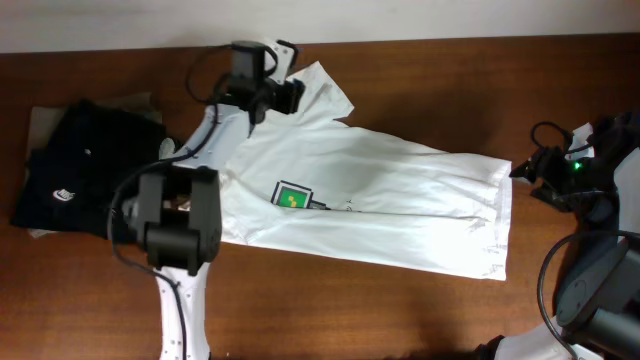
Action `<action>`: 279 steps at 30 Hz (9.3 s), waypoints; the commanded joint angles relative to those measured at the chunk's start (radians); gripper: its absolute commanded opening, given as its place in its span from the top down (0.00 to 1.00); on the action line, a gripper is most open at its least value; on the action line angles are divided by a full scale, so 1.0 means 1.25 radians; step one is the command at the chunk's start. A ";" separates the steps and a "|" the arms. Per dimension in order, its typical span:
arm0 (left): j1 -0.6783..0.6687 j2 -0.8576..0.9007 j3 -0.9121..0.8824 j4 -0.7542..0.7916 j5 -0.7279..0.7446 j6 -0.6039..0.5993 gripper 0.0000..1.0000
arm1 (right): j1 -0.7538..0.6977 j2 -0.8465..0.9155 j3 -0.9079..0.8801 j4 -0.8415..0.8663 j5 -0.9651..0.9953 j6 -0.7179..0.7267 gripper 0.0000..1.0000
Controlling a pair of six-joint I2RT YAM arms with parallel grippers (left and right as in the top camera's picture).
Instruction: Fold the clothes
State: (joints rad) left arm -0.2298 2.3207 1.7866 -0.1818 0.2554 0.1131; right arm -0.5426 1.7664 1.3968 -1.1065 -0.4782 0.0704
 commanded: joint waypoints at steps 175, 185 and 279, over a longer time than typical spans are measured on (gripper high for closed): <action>-0.059 -0.049 0.228 -1.205 -0.153 -0.088 0.96 | 0.092 0.209 0.175 -0.117 0.109 -0.009 0.95; 0.021 -0.035 0.168 -0.836 -0.020 -0.003 0.44 | 0.093 0.209 0.175 -0.117 0.123 -0.009 0.92; 0.223 -0.074 0.031 -0.748 -0.132 -0.042 0.96 | 0.135 0.168 0.206 -0.160 0.111 -0.031 0.96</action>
State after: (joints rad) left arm 0.0441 2.2353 1.7992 -1.0988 0.0978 0.0338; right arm -0.3706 1.9942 1.6409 -1.2419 -0.4194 0.0399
